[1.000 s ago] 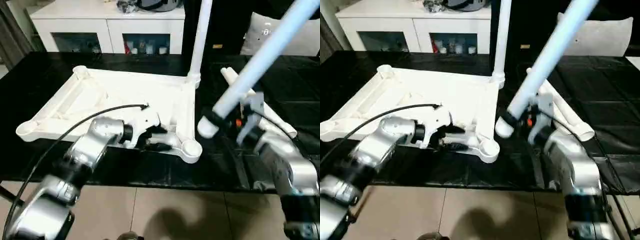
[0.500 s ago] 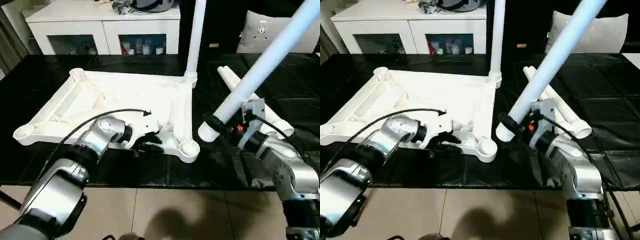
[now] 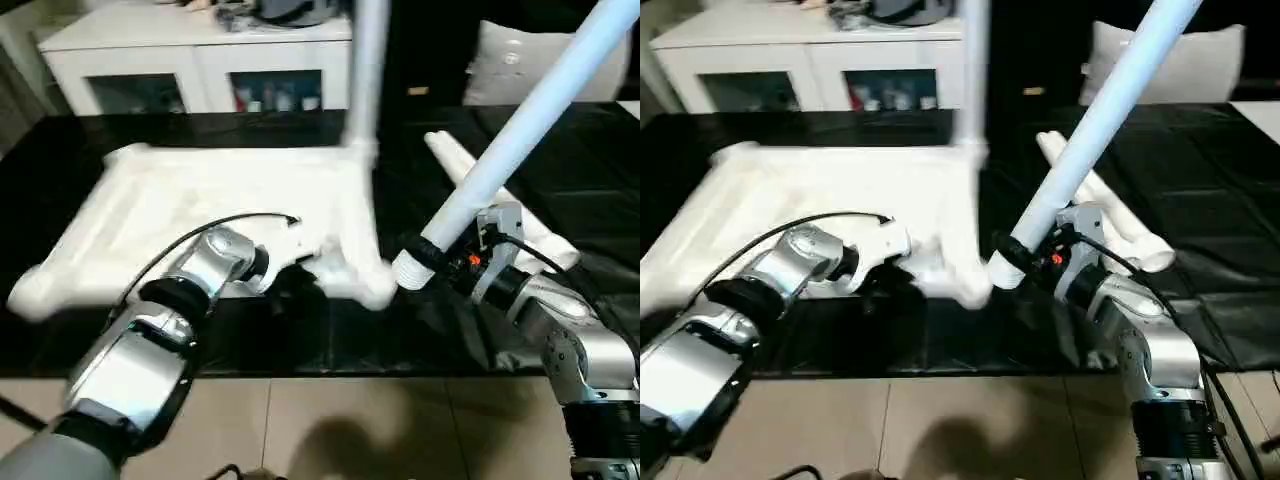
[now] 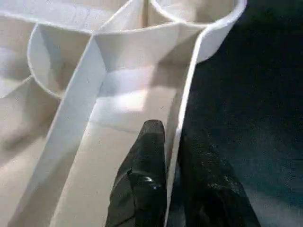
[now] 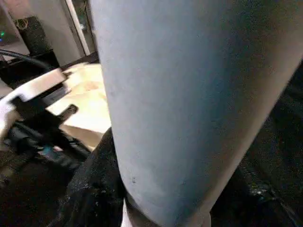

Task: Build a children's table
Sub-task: Insert table leg to table base

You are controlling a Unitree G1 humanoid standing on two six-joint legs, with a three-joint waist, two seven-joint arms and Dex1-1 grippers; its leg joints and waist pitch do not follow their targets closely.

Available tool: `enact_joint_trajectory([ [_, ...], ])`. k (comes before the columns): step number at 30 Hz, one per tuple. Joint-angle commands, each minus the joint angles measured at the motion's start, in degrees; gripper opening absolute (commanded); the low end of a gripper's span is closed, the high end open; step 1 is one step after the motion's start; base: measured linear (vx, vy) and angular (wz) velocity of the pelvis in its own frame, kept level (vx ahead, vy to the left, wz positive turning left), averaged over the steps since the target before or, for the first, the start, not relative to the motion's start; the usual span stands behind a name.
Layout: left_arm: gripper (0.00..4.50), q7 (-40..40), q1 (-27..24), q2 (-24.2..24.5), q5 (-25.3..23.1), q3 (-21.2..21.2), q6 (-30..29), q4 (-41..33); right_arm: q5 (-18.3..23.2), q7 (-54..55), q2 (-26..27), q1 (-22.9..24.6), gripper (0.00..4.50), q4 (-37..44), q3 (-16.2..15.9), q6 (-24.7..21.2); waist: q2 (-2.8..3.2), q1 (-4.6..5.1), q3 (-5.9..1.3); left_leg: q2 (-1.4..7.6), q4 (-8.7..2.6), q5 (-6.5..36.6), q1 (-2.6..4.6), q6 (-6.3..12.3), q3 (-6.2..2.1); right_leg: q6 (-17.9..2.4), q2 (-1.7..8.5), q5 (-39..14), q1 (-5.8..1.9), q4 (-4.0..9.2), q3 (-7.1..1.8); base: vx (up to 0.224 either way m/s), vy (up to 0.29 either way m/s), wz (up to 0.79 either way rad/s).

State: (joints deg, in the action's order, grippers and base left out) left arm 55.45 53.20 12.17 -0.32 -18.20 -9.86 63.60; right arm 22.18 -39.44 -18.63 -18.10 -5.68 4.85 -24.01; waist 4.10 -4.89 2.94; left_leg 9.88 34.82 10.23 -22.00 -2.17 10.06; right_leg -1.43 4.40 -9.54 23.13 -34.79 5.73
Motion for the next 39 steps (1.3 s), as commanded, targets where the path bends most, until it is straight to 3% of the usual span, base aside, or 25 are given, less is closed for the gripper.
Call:
enact_joint_trajectory([
  [1,0.24,-3.8,-2.5,0.8,0.4,1.5,-2.8,0.3,-0.1,0.4,0.2,-1.7,1.89,0.4,-0.9,-0.5,-0.95,-0.89,-4.27,2.44,-3.44,9.4,0.26,4.0,-1.38,-10.4,4.99,-16.6,-3.96,5.24,-2.64,0.0,0.0,0.0],
  [4,0.1,-3.2,-5.3,0.6,-0.9,0.6,-2.0,-4.0,-0.3,0.1,0.1,-2.9,1.89,-0.5,-1.3,-0.5,-1.7,-0.83,-4.21,2.56,-3.54,8.6,0.24,4.98,-1.31,-9.2,4.83,-18.2,-3.8,5.47,-2.65,0.0,0.0,0.0],
  [6,0.04,-1.6,-8.6,2.2,-4.1,-2.8,1.9,-8.5,-0.7,-0.7,-0.3,-4.0,1.89,-1.4,-1.9,-0.6,-1.29,-1.02,-4.12,2.96,-3.66,9.4,0.61,4.85,-1.37,-8.9,4.97,-19.9,-3.34,5.55,-2.8,0.0,0.0,0.0],
  [8,0.04,-1.2,-9.2,2.6,-4.8,-3.5,2.7,-9.3,-0.7,-1.0,-0.4,-4.2,1.89,-1.6,-2.1,-0.7,-1.1,-1.01,-3.87,2.98,-3.93,11.5,0.97,4.25,-1.28,-7.9,4.72,-22.2,-2.96,5.91,-2.83,0.0,0.0,0.0],
  [9,0.04,-0.5,-10.5,3.6,-6.1,-4.7,4.0,-11.0,-1.0,-1.7,-0.8,-4.6,1.89,-1.9,-2.6,-0.8,-1.31,-1.31,-3.91,3.22,-4.13,12.7,1.14,3.53,-1.6,-7.2,5.08,-24.0,-2.98,5.87,-2.88,0.0,0.0,0.0],
  [10,0.0,0.3,-11.5,4.3,-6.6,-5.3,4.8,-12.5,-1.4,-2.6,-1.3,-4.9,1.89,-2.1,-3.4,-1.0,-1.38,-1.24,-3.74,3.16,-4.22,13.3,1.17,3.4,-1.4,-6.7,4.93,-25.1,-2.8,6.15,-2.93,0.0,0.0,0.0],
  [13,0.0,3.9,-13.7,5.6,-5.3,-5.6,5.3,-16.2,-1.8,-6.2,-2.9,-6.2,1.89,-2.9,-5.5,-1.6,-1.12,-1.52,-3.57,3.28,-4.51,16.2,1.59,1.87,-1.58,-5.5,5.16,-28.7,-2.62,6.43,-2.98,0.0,0.0,0.0],
  [14,0.0,5.6,-14.8,6.5,-5.3,-6.3,7.0,-18.5,-1.7,-7.8,-3.7,-7.0,1.89,-3.2,-6.4,-1.9,-1.82,-1.63,-3.67,3.36,-4.69,15.3,1.25,1.98,-1.69,-5.5,5.35,-27.8,-2.99,6.12,-3.03,0.0,0.0,0.0],
  [15,0.0,5.6,-14.8,6.5,-5.3,-6.3,7.0,-18.5,-1.7,-7.8,-3.7,-7.0,1.89,-3.2,-6.4,-1.9,-1.49,-1.8,-3.8,3.51,-4.73,15.0,1.37,1.88,-1.74,-5.6,5.46,-27.2,-2.91,6.05,-3.11,0.0,0.0,0.0],
  [16,0.0,7.1,-15.6,7.0,-5.0,-6.7,8.3,-19.9,-1.8,-8.8,-4.1,-7.5,1.89,-3.5,-7.0,-2.0,-1.88,-1.67,-3.74,3.55,-4.78,14.8,1.36,1.94,-1.57,-5.8,5.25,-26.0,-2.72,6.14,-3.19,0.0,0.0,0.0],
  [18,0.0,9.0,-17.2,7.7,-4.3,-6.9,10.8,-23.5,-2.3,-10.7,-5.0,-8.6,1.89,-4.2,-8.2,-2.1,-1.72,-1.83,-3.93,3.69,-4.8,13.5,1.05,1.93,-1.68,-6.6,5.45,-22.9,-2.99,5.54,-3.32,0.0,0.0,0.0],
  [20,0.0,9.3,-17.7,7.8,-4.1,-6.8,10.5,-24.7,-2.5,-11.4,-5.2,-9.0,1.89,-4.5,-8.7,-2.3,-1.68,-2.15,-4.1,3.69,-4.56,12.2,1.35,2.15,-1.32,-8.2,5.28,-19.1,-2.74,5.12,-3.51,0.0,0.0,0.0],
  [23,0.0,11.6,-18.8,7.7,-2.4,-6.2,10.1,-27.6,-3.4,-12.8,-5.4,-10.0,1.89,-6.5,-10.5,-2.1,-1.64,-2.59,-4.33,3.7,-4.38,10.0,1.03,2.62,-1.23,-9.4,5.28,-15.6,-2.99,4.64,-3.47,0.0,0.0,0.0],
  [27,0.0,12.6,-19.2,7.7,-1.9,-6.2,9.7,-28.9,-4.6,-13.4,-5.3,-10.8,1.89,-8.7,-11.7,-1.8,-1.45,-3.28,-4.35,3.79,-4.31,9.9,1.08,2.53,-1.16,-9.8,5.2,-14.9,-2.84,4.54,-3.43,0.0,0.0,0.0],
  [31,0.0,13.3,-19.4,7.6,-2.4,-6.4,10.4,-29.2,-5.1,-14.5,-5.4,-11.6,1.89,-10.1,-12.8,-2.4,-1.64,-3.18,-4.16,3.69,-4.44,11.5,1.11,2.07,-1.23,-8.7,5.33,-18.1,-2.92,4.9,-3.41,0.0,0.0,0.0],
  [39,0.0,10.0,-19.1,7.5,-4.1,-5.7,10.7,-28.4,-5.1,-15.5,-5.6,-11.8,1.89,-10.0,-13.3,-2.8,-1.76,-3.2,-4.18,3.7,-4.44,11.2,1.12,2.12,-1.24,-8.5,5.24,-17.8,-2.85,4.86,-3.45,0.0,0.0,0.0],
])
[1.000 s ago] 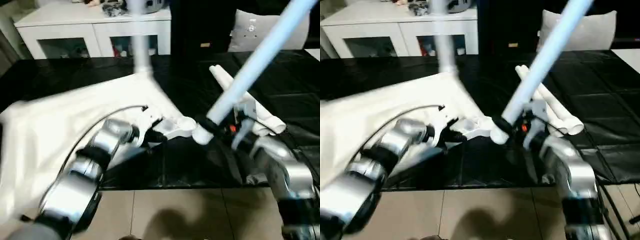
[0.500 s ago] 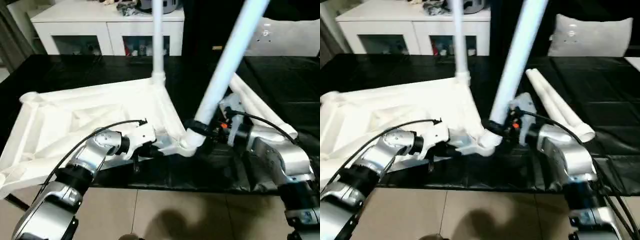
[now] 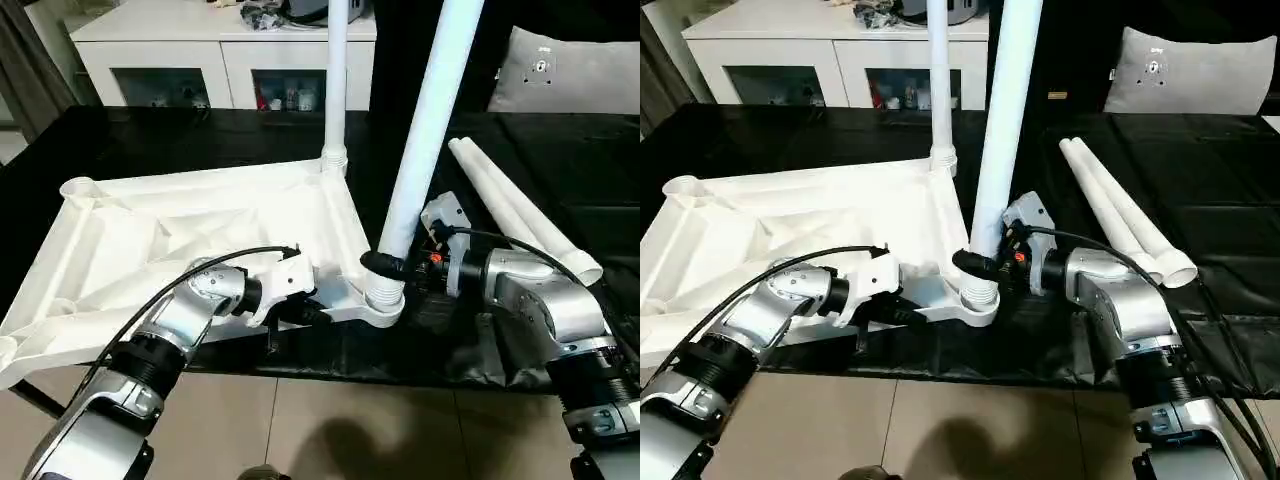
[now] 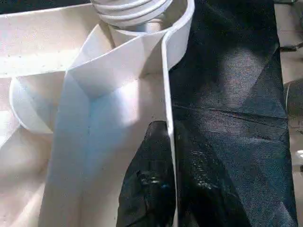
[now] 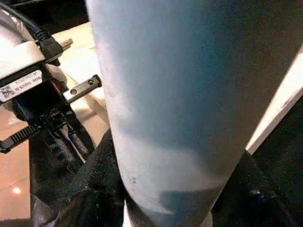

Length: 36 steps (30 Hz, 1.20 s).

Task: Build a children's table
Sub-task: Insert table leg to table base

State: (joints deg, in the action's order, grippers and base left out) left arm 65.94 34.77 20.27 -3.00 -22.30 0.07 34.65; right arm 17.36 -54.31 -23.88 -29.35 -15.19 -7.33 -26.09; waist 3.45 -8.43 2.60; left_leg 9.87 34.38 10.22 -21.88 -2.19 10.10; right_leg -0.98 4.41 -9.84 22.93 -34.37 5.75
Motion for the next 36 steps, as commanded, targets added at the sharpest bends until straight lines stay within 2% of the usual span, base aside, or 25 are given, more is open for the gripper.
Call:
enact_joint_trajectory([
  [1,0.0,-1.0,-0.7,-0.8,-1.1,-1.1,0.6,0.8,0.4,-0.7,-0.4,-0.4,1.89,0.0,-0.4,-1.0,-1.09,0.3,-3.81,3.73,-4.02,11.4,1.06,2.09,-1.28,-8.9,5.26,-18.0,-2.61,4.51,-3.47,0.0,0.0,0.0],
  [3,0.0,-1.0,-1.0,-0.8,-0.6,-0.5,0.4,0.8,1.5,-0.9,-0.5,-0.1,1.89,0.9,0.8,-1.3,-0.96,0.27,-3.73,3.72,-4.05,12.4,1.19,1.86,-1.28,-8.5,5.24,-19.8,-2.51,4.77,-3.46,0.0,0.0,0.0],
  [4,0.57,-1.0,-1.0,-0.8,-0.6,-0.5,0.4,0.8,1.5,-0.9,-0.5,-0.1,1.89,0.9,0.8,-1.3,-0.99,0.29,-3.71,3.74,-4.08,12.6,1.19,1.82,-1.3,-8.4,5.25,-20.1,-2.54,4.82,-3.46,0.0,0.0,0.0],
  [7,0.6,-0.8,-1.5,-0.4,-0.5,-0.2,-0.1,0.6,2.4,-1.1,-0.7,0.5,1.89,1.9,1.8,-1.8,-0.83,0.38,-3.8,3.8,-4.15,12.6,1.06,1.63,-1.41,-8.2,5.22,-19.3,-2.59,4.73,-3.45,0.0,0.0,0.0],
  [8,0.86,-0.7,-1.8,0.0,-0.8,-0.4,-0.4,0.3,2.4,-1.2,-0.8,0.9,1.89,2.1,2.0,-1.8,-0.86,0.4,-3.82,3.76,-4.12,12.6,1.04,1.64,-1.41,-8.3,5.24,-19.0,-2.61,4.68,-3.45,0.0,0.0,0.0],
  [10,0.97,-1.1,-2.2,0.5,-1.5,-0.5,-0.6,0.5,2.0,-1.2,-1.1,1.4,1.89,1.9,2.0,-1.5,-0.91,0.35,-3.84,3.67,-4.05,11.9,0.91,1.82,-1.37,-8.6,5.23,-18.1,-2.69,4.54,-3.46,0.0,0.0,0.0],
  [16,0.97,-1.3,-2.5,0.6,-1.5,0.0,-0.8,1.7,1.9,-1.1,-1.3,1.6,1.89,1.9,1.8,-1.7,-0.92,0.42,-3.79,3.63,-4.05,12.3,0.95,1.95,-1.37,-8.3,5.24,-19.6,-2.66,4.76,-3.37,0.0,0.0,0.0],
  [18,0.7,-1.3,-2.4,0.1,-0.9,0.6,-1.3,2.2,1.8,-1.4,-1.5,1.4,1.89,1.7,1.6,-1.7,-0.99,0.47,-3.73,3.63,-4.08,12.6,1.01,1.86,-1.36,-8.1,5.25,-20.6,-2.61,4.88,-3.36,0.0,0.0,0.0],
  [21,0.59,-1.5,-2.5,-0.2,-0.8,0.9,-0.9,3.4,1.7,-2.2,-1.9,1.3,1.89,1.5,1.2,-1.9,-1.17,0.52,-3.7,3.6,-4.09,12.8,1.04,1.89,-1.35,-7.8,5.23,-21.3,-2.58,4.98,-3.35,0.0,0.0,0.0],
  [23,0.27,-1.6,-2.6,-0.2,-1.0,0.8,-0.5,3.6,1.7,-2.4,-2.0,1.2,1.89,1.3,1.1,-1.8,-1.25,0.5,-3.67,3.61,-4.1,12.7,0.97,2.01,-1.36,-7.6,5.25,-21.6,-2.59,5.0,-3.38,0.0,0.0,0.0],
  [27,0.09,-2.3,-2.7,-0.6,-0.8,1.1,0.3,4.7,0.7,-3.7,-2.5,0.2,1.89,-0.5,-0.3,-1.3,-1.32,0.56,-3.53,3.5,-4.13,13.0,0.91,2.18,-1.36,-6.9,5.28,-23.6,-2.62,5.19,-3.28,0.0,0.0,0.0],
  [33,0.0,-2.6,-2.5,-0.4,-2.5,0.3,1.4,4.9,-0.2,-4.3,-2.1,-1.5,1.89,-2.7,-1.2,-0.6,-1.51,0.85,-3.28,3.49,-4.36,15.7,1.48,1.48,-1.47,-5.4,5.34,-28.9,-2.28,5.93,-3.24,0.0,0.0,0.0],
  [36,0.0,-2.4,-2.0,0.0,-4.2,-1.1,3.2,5.5,-0.8,-5.0,-1.8,-2.7,1.89,-4.8,-1.8,0.0,-1.38,1.02,-3.12,3.45,-4.38,17.2,1.76,1.21,-1.49,-5.2,5.33,-30.7,-2.09,6.18,-3.17,0.0,0.0,0.0],
])
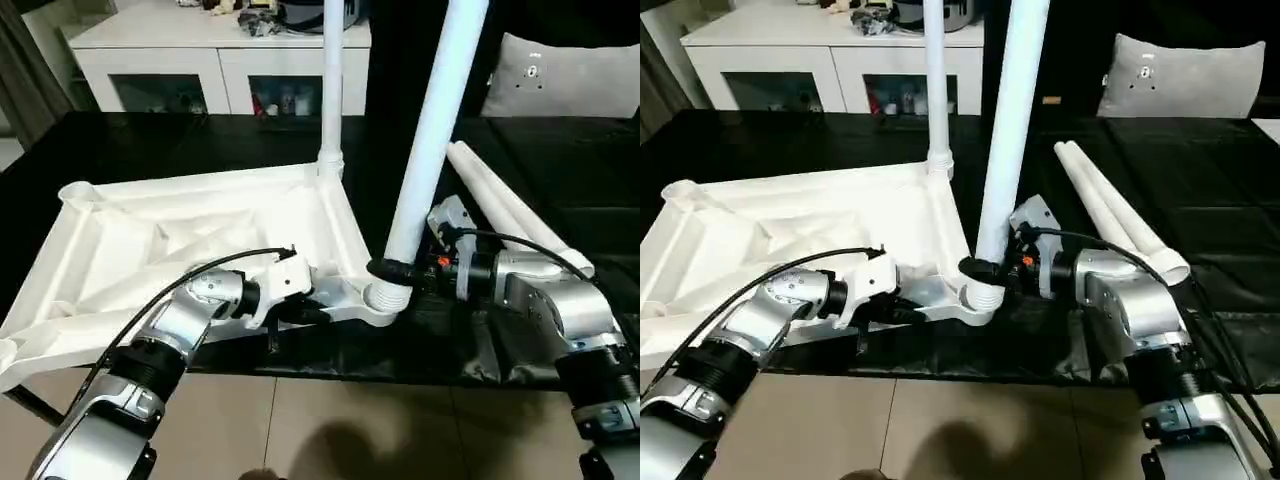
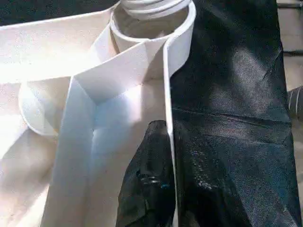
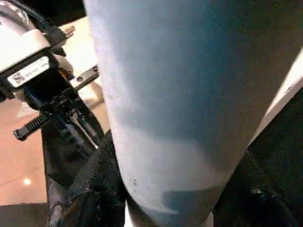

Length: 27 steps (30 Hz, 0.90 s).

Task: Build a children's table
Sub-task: Insert table leg to table base

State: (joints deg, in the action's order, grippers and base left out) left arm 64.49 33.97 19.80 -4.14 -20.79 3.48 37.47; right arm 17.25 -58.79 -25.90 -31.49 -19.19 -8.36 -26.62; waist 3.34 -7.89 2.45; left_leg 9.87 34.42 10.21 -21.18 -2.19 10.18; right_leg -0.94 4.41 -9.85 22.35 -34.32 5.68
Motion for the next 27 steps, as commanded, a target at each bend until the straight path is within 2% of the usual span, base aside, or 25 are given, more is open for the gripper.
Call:
enact_joint_trajectory([
  [1,0.0,-0.3,-1.0,0.6,-3.5,-3.2,0.6,2.6,-0.9,-0.9,0.5,-1.2,1.89,-1.9,-1.1,0.6,-1.25,0.47,-2.88,3.45,-4.43,17.9,1.25,1.02,-1.57,-5.0,5.39,-31.8,-1.41,6.33,-3.13,0.0,0.0,0.0],
  [4,0.0,0.8,-0.1,0.7,-4.7,-4.5,2.0,2.7,-0.9,-2.3,0.7,-2.2,1.89,-4.0,-1.5,0.7,-1.27,0.52,-2.88,3.5,-4.58,18.8,1.48,0.77,-1.68,-4.7,5.41,-32.7,-1.47,6.55,-3.01,0.0,0.0,0.0],
  [7,0.0,1.4,0.7,0.7,-5.2,-5.1,2.6,3.0,-1.0,-3.1,0.8,-2.8,1.89,-5.1,-1.6,0.9,-1.28,0.37,-3.01,3.74,-4.72,18.3,1.48,0.71,-1.64,-5.6,5.34,-29.8,-1.44,6.26,-3.21,0.0,0.0,0.0],
  [9,0.0,1.9,2.1,0.3,-5.9,-5.6,3.7,4.2,-1.1,-3.9,0.8,-3.4,1.89,-6.1,-1.7,1.1,-1.32,0.18,-3.11,3.93,-4.86,17.9,1.31,0.42,-1.7,-6.7,5.47,-27.1,-1.71,5.86,-3.33,0.0,0.0,0.0],
  [13,0.0,2.8,4.3,-0.3,-6.2,-6.0,6.2,6.4,-1.5,-4.6,0.6,-3.6,1.89,-6.9,-2.0,1.6,-1.31,-0.04,-3.15,3.85,-4.76,17.7,1.38,0.31,-1.59,-7.3,5.58,-26.2,-1.82,5.69,-3.42,0.0,0.0,0.0],
  [14,0.0,3.3,4.9,-0.4,-6.1,-6.1,7.4,7.0,-1.4,-4.8,0.4,-3.5,1.89,-7.1,-1.9,1.8,-0.93,-0.07,-3.16,3.77,-4.72,17.6,1.3,0.37,-1.63,-7.2,5.57,-26.2,-1.86,5.77,-3.35,0.0,0.0,0.0],
  [15,0.0,3.4,4.9,-0.4,-6.1,-6.1,7.6,7.0,-1.4,-4.8,0.4,-3.5,1.89,-7.2,-2.0,1.8,-1.19,-0.03,-3.25,3.9,-4.8,17.4,1.22,0.27,-1.68,-7.4,5.59,-25.3,-2.01,5.65,-3.38,0.0,0.0,0.0],
  [16,0.0,3.6,5.1,-0.5,-5.9,-6.1,7.7,7.1,-1.5,-4.8,0.4,-3.5,1.89,-7.2,-1.9,1.9,-1.18,-0.05,-3.24,3.92,-4.82,17.3,1.19,0.27,-1.7,-7.6,5.57,-24.8,-2.03,5.55,-3.37,0.0,0.0,0.0],
  [20,0.0,4.8,7.2,-0.8,-5.3,-5.9,8.4,8.4,-1.6,-4.2,0.5,-2.5,1.89,-6.9,-1.3,2.2,-0.23,-0.23,-3.5,4.05,-4.77,16.9,1.22,-0.04,-1.62,-10.1,5.36,-18.6,-2.14,4.91,-3.46,0.0,0.0,0.0],
  [22,0.0,4.7,7.6,-0.8,-5.4,-5.7,8.6,9.2,-1.6,-4.1,0.6,-2.3,1.89,-6.9,-1.1,2.4,-0.52,-0.22,-3.45,4.0,-4.76,17.2,1.2,0.0,-1.56,-10.5,5.37,-18.2,-2.25,4.9,-3.44,0.0,0.0,0.0],
  [24,0.0,4.2,7.8,-0.8,-6.0,-5.6,8.4,10.7,-1.7,-3.6,0.9,-1.7,1.89,-6.9,-0.7,2.7,-0.31,-0.22,-3.32,3.94,-4.77,18.3,1.21,-0.19,-1.59,-10.3,5.48,-20.2,-2.3,5.12,-3.38,0.0,0.0,0.0],
  [25,0.0,4.0,7.7,-0.6,-6.3,-5.6,8.3,11.2,-1.7,-3.3,1.0,-1.5,1.89,-6.8,-0.5,2.9,0.0,-0.26,-3.23,3.94,-4.8,19.0,1.29,-0.39,-1.7,-10.0,5.54,-21.5,-2.24,5.21,-3.36,0.0,0.0,0.0],
  [27,0.0,3.9,7.5,-0.5,-6.5,-5.7,8.3,11.4,-1.8,-3.0,1.2,-1.2,1.89,-6.9,-0.3,3.3,-0.23,-0.13,-3.23,4.01,-4.92,19.3,1.28,-0.54,-1.79,-9.7,5.56,-22.2,-2.31,5.32,-3.35,0.0,0.0,0.0],
])
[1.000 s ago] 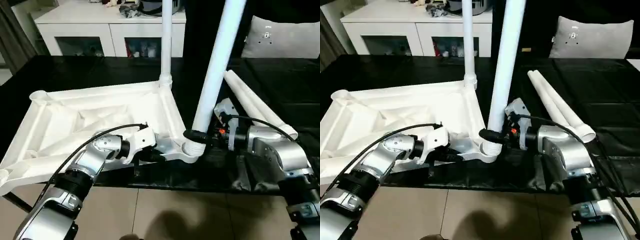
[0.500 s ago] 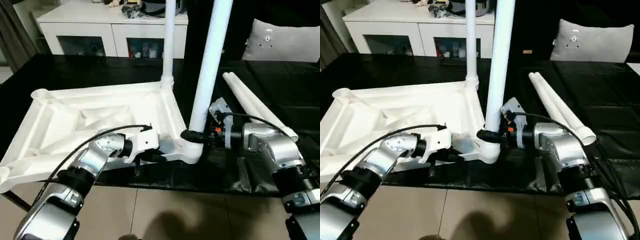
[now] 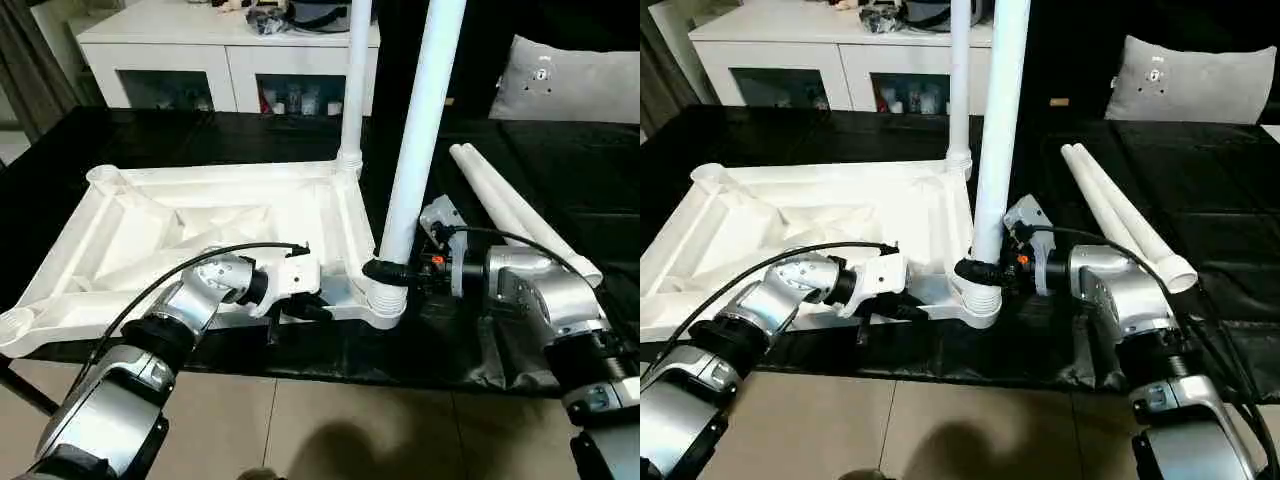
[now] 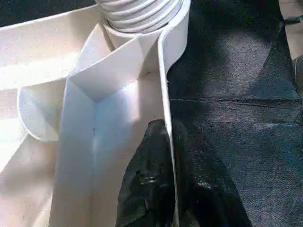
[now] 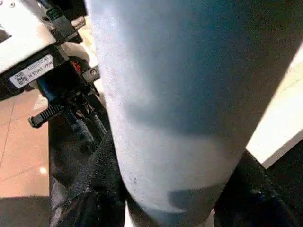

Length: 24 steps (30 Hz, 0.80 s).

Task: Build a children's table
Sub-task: Insert table leg to table base

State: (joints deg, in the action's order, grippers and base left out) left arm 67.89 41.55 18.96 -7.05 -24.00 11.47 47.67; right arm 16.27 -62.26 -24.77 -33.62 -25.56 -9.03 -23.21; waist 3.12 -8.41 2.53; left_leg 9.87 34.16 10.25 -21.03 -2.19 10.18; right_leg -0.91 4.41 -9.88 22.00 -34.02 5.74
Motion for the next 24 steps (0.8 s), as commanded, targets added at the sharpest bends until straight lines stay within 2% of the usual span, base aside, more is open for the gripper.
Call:
enact_joint_trajectory([
  [1,0.0,0.7,-0.5,0.2,-3.0,-2.0,0.0,1.1,-0.6,0.9,0.4,1.1,1.89,-0.7,0.7,0.0,0.01,0.43,-3.3,4.02,-4.66,19.4,1.13,-0.52,-1.78,-9.7,5.53,-22.3,-1.93,5.04,-3.41,0.0,0.0,0.0],
  [3,0.0,1.2,-1.5,-0.2,-1.1,-0.5,-1.7,0.4,0.4,2.2,1.3,1.7,1.89,-1.0,2.1,0.3,0.02,0.54,-3.24,4.0,-4.7,19.8,1.11,-0.56,-1.78,-9.7,5.56,-22.9,-1.87,5.07,-3.41,0.0,0.0,0.0],
  [4,0.0,1.3,-1.7,-0.4,-0.5,-0.1,-2.2,0.3,0.8,2.6,1.6,1.9,1.89,-0.9,2.6,0.2,-0.22,0.58,-3.23,4.02,-4.73,19.7,1.15,-0.51,-1.76,-9.7,5.61,-23.4,-1.87,5.17,-3.43,0.0,0.0,0.0],
  [7,0.0,0.9,-2.3,-0.7,0.8,0.9,-3.8,-0.1,2.6,3.8,2.6,2.9,1.89,-1.3,4.7,-0.4,-0.01,0.59,-3.2,4.11,-4.75,19.8,1.2,-0.38,-1.77,-9.6,5.69,-23.9,-1.74,5.21,-3.45,0.0,0.0,0.0],
  [8,0.0,1.1,-2.4,-0.7,1.0,1.0,-4.1,-0.2,3.2,4.0,2.9,3.3,1.89,-1.5,5.3,-0.6,-0.24,0.66,-3.23,4.05,-4.75,19.9,1.11,-0.36,-1.8,-9.6,5.65,-24.1,-1.81,5.19,-3.39,0.0,0.0,0.0],
  [11,0.0,1.1,-2.9,-0.2,0.7,0.7,-4.2,-0.1,5.1,5.2,4.2,5.2,1.89,-2.7,7.7,-0.3,-0.11,0.72,-3.14,4.02,-4.78,20.1,1.12,-0.23,-1.8,-9.3,5.78,-25.3,-1.68,5.4,-3.42,0.0,0.0,0.0],
  [12,0.0,0.9,-3.1,-0.1,0.4,0.7,-4.1,-0.1,5.4,5.6,4.6,5.8,1.89,-2.9,8.3,-0.2,0.26,0.61,-3.15,4.07,-4.81,20.1,1.19,-0.24,-1.84,-9.1,5.79,-25.4,-1.63,5.47,-3.45,0.0,0.0,0.0],
  [13,0.0,0.6,-3.2,-0.2,0.7,1.2,-4.5,-0.2,5.6,6.2,4.9,6.8,1.89,-2.7,8.9,0.1,0.05,0.77,-3.07,4.06,-4.91,20.6,1.13,-0.28,-1.85,-8.9,5.69,-25.8,-1.63,5.5,-3.39,0.0,0.0,0.0],
  [14,0.0,0.1,-3.5,-0.3,1.0,1.9,-5.0,-0.5,5.7,6.8,5.2,8.4,1.89,-1.8,9.5,0.6,0.36,0.69,-3.07,4.06,-4.88,20.7,1.25,-0.31,-1.84,-8.8,5.74,-26.0,-1.49,5.58,-3.44,0.0,0.0,0.0],
  [20,0.0,-1.0,-4.4,-0.4,1.2,2.5,-5.8,-1.8,3.9,8.2,4.7,13.5,1.89,3.3,8.9,3.6,0.31,0.77,-3.05,3.87,-5.05,20.4,1.17,0.21,-1.82,-7.3,5.74,-28.2,-1.51,6.01,-3.44,0.0,0.0,0.0],
  [21,0.0,-1.3,-4.5,-0.3,1.1,2.6,-5.8,-1.9,2.1,8.8,3.9,14.8,1.89,5.0,7.7,4.8,0.85,0.74,-3.05,3.88,-5.02,20.5,1.23,0.12,-1.92,-7.3,5.76,-28.5,-1.44,5.96,-3.43,0.0,0.0,0.0],
  [22,0.0,-1.6,-4.6,-0.3,1.0,2.6,-5.7,-1.8,1.3,9.1,3.4,15.3,1.89,5.8,7.1,5.0,0.57,0.84,-3.07,3.89,-5.12,20.4,1.19,0.09,-1.87,-6.7,5.6,-28.4,-1.48,6.16,-3.43,0.0,0.0,0.0],
  [23,0.0,-1.7,-4.7,-0.2,0.7,2.5,-5.5,-1.7,0.4,9.5,3.0,15.5,1.89,6.3,6.5,5.1,0.96,0.8,-3.12,3.87,-5.22,20.0,1.18,0.28,-1.93,-6.6,5.55,-27.8,-1.54,6.06,-3.42,0.0,0.0,0.0],
  [24,0.0,-1.8,-4.7,-0.2,0.6,2.5,-5.5,-1.7,0.0,9.7,2.8,15.6,1.89,6.5,6.2,5.2,0.85,0.92,-3.2,3.87,-5.25,19.8,1.13,0.45,-1.87,-6.6,5.45,-27.1,-1.59,6.06,-3.39,0.0,0.0,0.0],
])
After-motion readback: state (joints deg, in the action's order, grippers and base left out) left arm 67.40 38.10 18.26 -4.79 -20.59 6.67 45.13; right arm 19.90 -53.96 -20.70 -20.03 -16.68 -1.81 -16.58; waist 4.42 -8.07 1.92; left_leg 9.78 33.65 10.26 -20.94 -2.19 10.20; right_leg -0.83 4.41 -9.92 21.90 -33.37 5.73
